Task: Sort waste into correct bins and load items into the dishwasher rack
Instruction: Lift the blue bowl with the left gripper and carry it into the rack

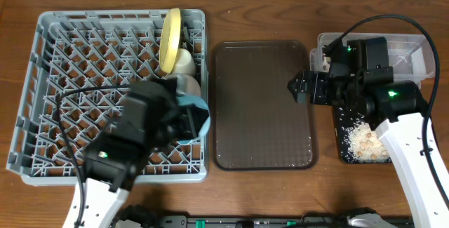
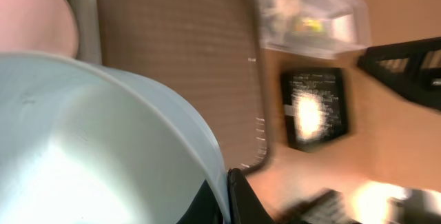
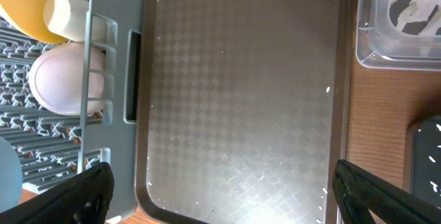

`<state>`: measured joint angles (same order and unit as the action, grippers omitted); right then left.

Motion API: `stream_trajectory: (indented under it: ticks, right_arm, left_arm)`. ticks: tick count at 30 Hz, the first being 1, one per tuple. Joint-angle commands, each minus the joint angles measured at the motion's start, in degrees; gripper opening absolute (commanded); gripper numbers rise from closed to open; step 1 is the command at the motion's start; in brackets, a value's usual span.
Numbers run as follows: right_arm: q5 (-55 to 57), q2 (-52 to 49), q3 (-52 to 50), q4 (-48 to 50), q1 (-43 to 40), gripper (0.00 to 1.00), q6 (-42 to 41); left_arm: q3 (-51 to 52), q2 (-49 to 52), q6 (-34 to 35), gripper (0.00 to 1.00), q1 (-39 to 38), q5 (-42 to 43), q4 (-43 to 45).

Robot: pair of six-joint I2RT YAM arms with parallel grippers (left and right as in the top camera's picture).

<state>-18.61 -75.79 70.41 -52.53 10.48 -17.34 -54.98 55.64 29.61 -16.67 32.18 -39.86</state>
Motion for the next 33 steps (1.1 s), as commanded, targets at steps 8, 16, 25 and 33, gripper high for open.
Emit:
stream_trajectory:
  ticks: [8, 16, 25, 33]
  right_arm:
    - [0.0, -0.2, 0.0, 0.0, 0.5, 0.99, 0.3]
    - [0.0, -0.2, 0.0, 0.0, 0.5, 0.99, 0.3]
    - [0.0, -0.2, 0.0, 0.0, 0.5, 0.99, 0.3]
    - [0.0, -0.2, 0.0, 0.0, 0.5, 0.99, 0.3]
  left_arm:
    - [-0.5, 14.7, -17.9, 0.06, 27.3, 50.6, 3.4]
    - [0.1, 29.2, -17.4, 0.06, 35.5, 58.0, 6.0]
    - [0.9, 32.0, -21.0, 0.06, 36.8, 58.0, 3.2]
    - [2.5, 32.0, -21.2, 0.06, 38.4, 58.0, 2.1]
